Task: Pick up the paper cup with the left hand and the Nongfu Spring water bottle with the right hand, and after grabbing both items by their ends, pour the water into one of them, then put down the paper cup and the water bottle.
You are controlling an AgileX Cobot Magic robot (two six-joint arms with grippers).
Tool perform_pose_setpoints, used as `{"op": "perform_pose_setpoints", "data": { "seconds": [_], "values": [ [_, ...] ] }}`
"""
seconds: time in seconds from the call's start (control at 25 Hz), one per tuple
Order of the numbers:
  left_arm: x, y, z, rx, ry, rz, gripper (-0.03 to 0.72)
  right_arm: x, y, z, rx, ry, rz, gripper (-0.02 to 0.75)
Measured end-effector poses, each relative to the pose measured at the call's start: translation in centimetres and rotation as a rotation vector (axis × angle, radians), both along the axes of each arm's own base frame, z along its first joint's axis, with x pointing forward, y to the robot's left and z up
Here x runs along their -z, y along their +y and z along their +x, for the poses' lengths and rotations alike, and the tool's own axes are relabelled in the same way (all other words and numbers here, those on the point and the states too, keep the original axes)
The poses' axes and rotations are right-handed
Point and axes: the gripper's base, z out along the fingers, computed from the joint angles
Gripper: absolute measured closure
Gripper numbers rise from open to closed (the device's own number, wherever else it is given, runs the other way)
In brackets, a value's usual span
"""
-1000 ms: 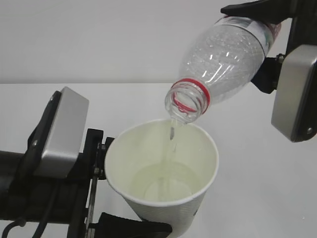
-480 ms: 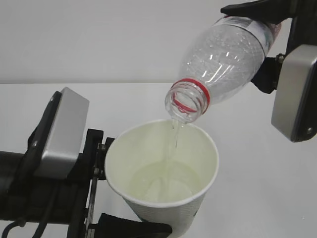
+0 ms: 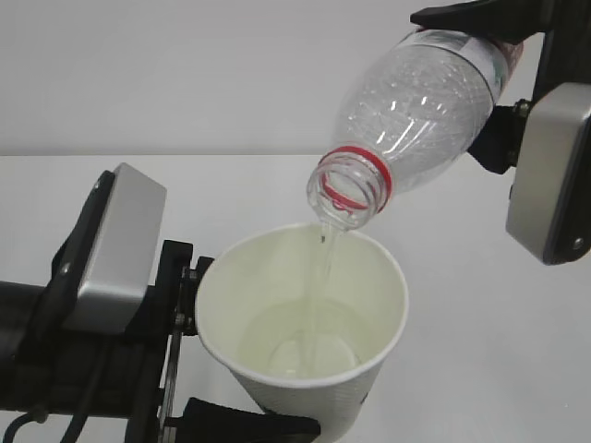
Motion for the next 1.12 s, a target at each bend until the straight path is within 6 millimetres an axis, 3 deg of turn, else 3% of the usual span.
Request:
{"op": "perform_pose_setpoints", "data": {
  "seconds": [1.12],
  "values": [
    [0.00,0.00,0.00,0.000,0.000,0.000,0.167,0.00,0.00,0.00,-0.001,-0.006,-0.007,0.269]
  ]
}}
